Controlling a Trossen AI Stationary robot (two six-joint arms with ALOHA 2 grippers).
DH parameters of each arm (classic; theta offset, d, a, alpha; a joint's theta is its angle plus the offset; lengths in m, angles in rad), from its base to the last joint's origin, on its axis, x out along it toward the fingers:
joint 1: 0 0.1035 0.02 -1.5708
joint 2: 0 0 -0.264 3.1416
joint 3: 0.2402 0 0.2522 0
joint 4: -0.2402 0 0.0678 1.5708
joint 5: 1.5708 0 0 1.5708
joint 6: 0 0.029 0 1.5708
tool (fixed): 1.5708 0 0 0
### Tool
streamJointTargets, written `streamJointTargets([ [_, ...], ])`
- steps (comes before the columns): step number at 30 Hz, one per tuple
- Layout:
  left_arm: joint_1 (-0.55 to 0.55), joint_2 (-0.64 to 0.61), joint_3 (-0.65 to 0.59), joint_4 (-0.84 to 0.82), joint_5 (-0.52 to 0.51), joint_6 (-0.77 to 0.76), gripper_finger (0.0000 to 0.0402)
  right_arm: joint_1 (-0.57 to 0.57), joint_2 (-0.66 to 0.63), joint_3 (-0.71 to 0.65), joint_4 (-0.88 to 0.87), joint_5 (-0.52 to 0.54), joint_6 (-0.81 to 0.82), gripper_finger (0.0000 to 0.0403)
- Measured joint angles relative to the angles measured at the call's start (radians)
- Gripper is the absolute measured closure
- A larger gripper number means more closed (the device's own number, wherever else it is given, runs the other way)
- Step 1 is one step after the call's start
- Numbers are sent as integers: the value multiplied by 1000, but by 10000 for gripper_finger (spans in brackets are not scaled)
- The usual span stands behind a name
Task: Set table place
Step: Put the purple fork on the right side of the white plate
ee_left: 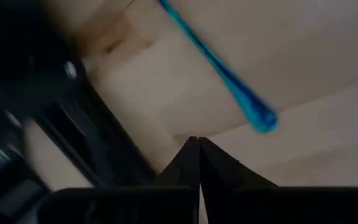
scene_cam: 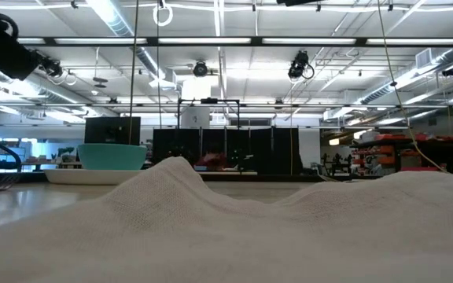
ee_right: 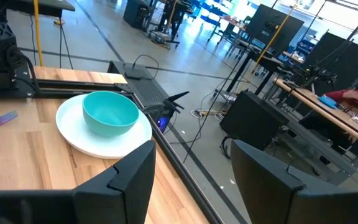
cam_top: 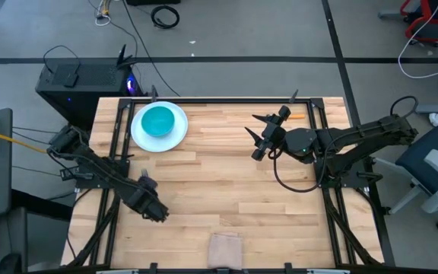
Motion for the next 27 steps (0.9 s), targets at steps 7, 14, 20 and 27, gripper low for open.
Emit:
streamJointTargets([
  [7, 6, 0, -76, 153, 0, -303, 386, 0, 0, 0, -1, 0, 0, 188],
  [14, 31, 0, -153, 201, -11, -338, 395, 0, 0, 0, -2, 0, -6, 188],
  [20, 58, 0, -156, 196, -69, -334, 367, 0, 0, 0, -5, -9, -19, 188],
  [27, 99, 0, -156, 191, -113, -316, 318, 0, 0, 0, -5, -48, -19, 188],
])
